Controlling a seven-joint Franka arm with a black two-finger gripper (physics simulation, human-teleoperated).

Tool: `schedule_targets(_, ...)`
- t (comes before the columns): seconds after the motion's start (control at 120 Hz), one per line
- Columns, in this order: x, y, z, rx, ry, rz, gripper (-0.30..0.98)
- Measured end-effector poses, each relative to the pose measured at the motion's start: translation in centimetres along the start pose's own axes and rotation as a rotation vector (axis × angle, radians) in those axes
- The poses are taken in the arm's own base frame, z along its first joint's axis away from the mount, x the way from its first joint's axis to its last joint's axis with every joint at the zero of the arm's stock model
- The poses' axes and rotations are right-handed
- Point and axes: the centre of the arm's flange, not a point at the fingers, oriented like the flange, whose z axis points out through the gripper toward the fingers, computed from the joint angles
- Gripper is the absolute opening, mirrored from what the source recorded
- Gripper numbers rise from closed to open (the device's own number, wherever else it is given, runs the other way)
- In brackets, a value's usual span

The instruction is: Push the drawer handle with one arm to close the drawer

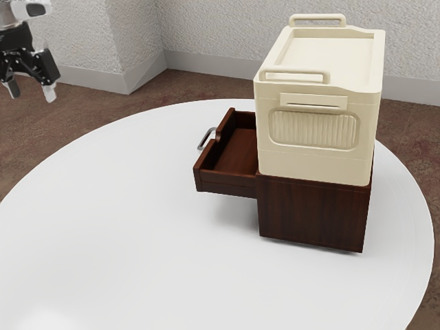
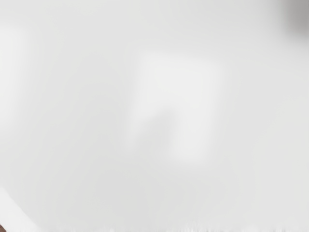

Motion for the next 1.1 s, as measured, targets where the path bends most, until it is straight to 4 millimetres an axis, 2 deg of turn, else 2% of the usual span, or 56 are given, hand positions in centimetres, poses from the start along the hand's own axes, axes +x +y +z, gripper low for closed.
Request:
schedule_targets(0.075,-0.2,-0.4,0.4,-0.003,-0.008,0.014,0.69)
schedule_targets(0.133,-1.6,-0.7,0.5,-0.013,-0.009,0.025,0.69)
schedule_targets(0.2,-2.4,-2.8,1.3,-0.019,-0.007,-0.005,0.69)
schedule_targets(0.325,-0.6,-3.8,4.0,-0.016,-0.045,-0.048,0.68)
schedule_targets(0.425,1.4,-4.5,6.9,-0.018,-0.09,-0.14,0.42)
schedule_targets(0.525,2.7,-4.3,8.1,-0.024,-0.086,-0.269,0.19)
schedule_targets(0.642,7.6,-4.5,13.4,-0.007,-0.108,-0.457,0.04)
schedule_targets(0.75,12.4,-4.4,15.5,0.014,-0.054,-0.609,-0.02)
schedule_targets(0.9,15.8,-2.7,18.8,0.01,-0.008,-0.804,-0.07)
schedule_targets(1.1,19.6,-2.4,22.0,0.014,0.053,-1.042,-0.09)
